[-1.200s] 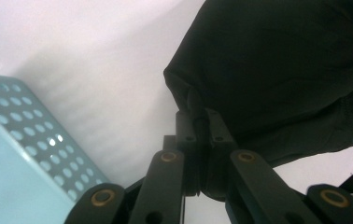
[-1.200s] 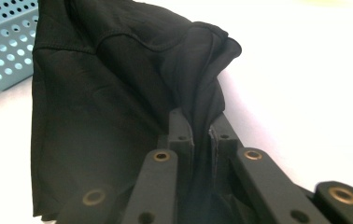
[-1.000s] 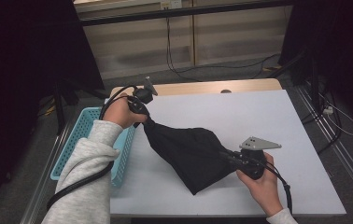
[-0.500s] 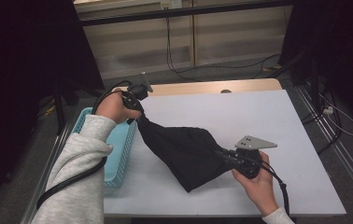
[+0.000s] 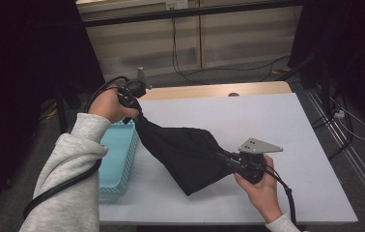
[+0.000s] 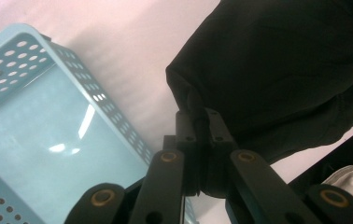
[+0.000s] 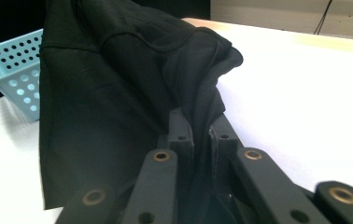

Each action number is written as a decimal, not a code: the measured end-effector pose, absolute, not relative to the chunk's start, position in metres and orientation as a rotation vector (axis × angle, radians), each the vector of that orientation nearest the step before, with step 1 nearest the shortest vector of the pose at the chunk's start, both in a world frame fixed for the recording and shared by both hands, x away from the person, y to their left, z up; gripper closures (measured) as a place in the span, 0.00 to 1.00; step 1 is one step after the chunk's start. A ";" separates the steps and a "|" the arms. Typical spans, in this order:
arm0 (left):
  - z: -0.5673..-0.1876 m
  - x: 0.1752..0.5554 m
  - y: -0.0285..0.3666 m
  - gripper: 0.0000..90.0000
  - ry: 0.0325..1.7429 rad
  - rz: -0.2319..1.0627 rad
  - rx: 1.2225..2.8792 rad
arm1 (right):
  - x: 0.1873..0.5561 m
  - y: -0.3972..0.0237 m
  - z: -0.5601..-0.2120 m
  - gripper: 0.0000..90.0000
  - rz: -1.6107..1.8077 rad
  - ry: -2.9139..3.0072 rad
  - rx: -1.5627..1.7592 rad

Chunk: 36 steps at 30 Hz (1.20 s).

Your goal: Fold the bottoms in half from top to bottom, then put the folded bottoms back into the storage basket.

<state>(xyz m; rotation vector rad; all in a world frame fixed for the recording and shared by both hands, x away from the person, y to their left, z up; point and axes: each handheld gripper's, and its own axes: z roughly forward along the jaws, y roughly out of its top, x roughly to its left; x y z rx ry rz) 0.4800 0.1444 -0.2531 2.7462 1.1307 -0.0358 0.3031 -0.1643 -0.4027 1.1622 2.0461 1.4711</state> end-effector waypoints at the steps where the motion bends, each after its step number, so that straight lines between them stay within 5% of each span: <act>1: -0.252 0.480 0.145 0.97 1.135 -0.036 2.749 | 0.303 -0.163 -0.402 0.92 1.473 2.050 1.158; 36: -0.198 0.472 0.172 0.97 1.157 0.137 2.809 | 0.313 -0.120 -0.385 0.92 1.581 2.046 1.077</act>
